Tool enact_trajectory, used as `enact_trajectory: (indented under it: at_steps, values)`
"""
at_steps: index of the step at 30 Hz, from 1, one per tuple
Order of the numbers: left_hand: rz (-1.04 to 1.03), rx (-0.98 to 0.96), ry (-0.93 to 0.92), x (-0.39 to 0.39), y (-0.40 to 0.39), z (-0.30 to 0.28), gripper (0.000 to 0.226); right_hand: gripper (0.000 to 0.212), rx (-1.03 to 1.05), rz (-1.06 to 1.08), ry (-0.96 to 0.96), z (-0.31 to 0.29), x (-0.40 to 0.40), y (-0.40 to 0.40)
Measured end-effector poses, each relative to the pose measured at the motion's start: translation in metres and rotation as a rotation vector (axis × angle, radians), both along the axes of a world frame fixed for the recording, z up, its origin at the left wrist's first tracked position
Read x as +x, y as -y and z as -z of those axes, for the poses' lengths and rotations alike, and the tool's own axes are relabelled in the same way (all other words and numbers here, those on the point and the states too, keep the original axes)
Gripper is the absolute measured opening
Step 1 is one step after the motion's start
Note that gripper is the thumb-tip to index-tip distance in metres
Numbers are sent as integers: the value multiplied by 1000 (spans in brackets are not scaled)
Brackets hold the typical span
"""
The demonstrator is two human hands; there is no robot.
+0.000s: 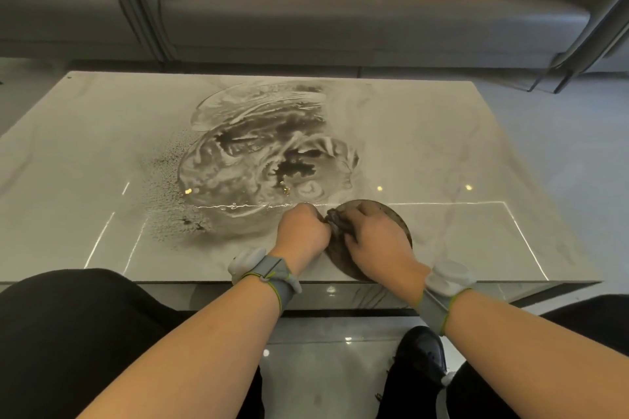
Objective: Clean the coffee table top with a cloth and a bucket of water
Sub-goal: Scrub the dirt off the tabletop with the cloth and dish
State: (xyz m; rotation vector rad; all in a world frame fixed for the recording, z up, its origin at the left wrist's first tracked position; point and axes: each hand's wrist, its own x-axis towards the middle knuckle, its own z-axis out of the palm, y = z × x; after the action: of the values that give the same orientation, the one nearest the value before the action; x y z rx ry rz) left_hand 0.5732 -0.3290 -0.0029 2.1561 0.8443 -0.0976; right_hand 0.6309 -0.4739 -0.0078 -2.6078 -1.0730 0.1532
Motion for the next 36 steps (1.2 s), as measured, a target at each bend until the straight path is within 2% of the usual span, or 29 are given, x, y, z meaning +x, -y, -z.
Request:
enact_trajectory:
  at_steps: [3, 8, 17, 20, 25, 30, 33, 36]
  values:
    - [0, 141, 24, 1, 3, 4, 20, 35, 70, 115, -19, 9, 3, -8]
    - [-1, 233, 49, 0, 8, 12, 19, 29, 87, 272, 85, 17, 8, -14]
    - [-2, 204, 76, -1, 9, 14, 24, 31, 41, 427, 74, 7, 57, 13]
    - [-2, 198, 74, -1, 7, 13, 23, 31, -19, 412, 107, 4, 60, 19]
    - [-6, 187, 76, 0, 7, 13, 25, 33, -69, 530, 135, 1, 58, 46]
    - [19, 168, 30, 5, 3, 16, 26, 34, -192, 505, 91, -13, 60, 67]
    - [38, 145, -27, 11, -1, 16, 23, 33, -176, 475, 125, -26, 65, 59]
    - [28, 87, -84, 17, -6, 20, 24, 31, -137, 349, 200, -35, 63, 35]
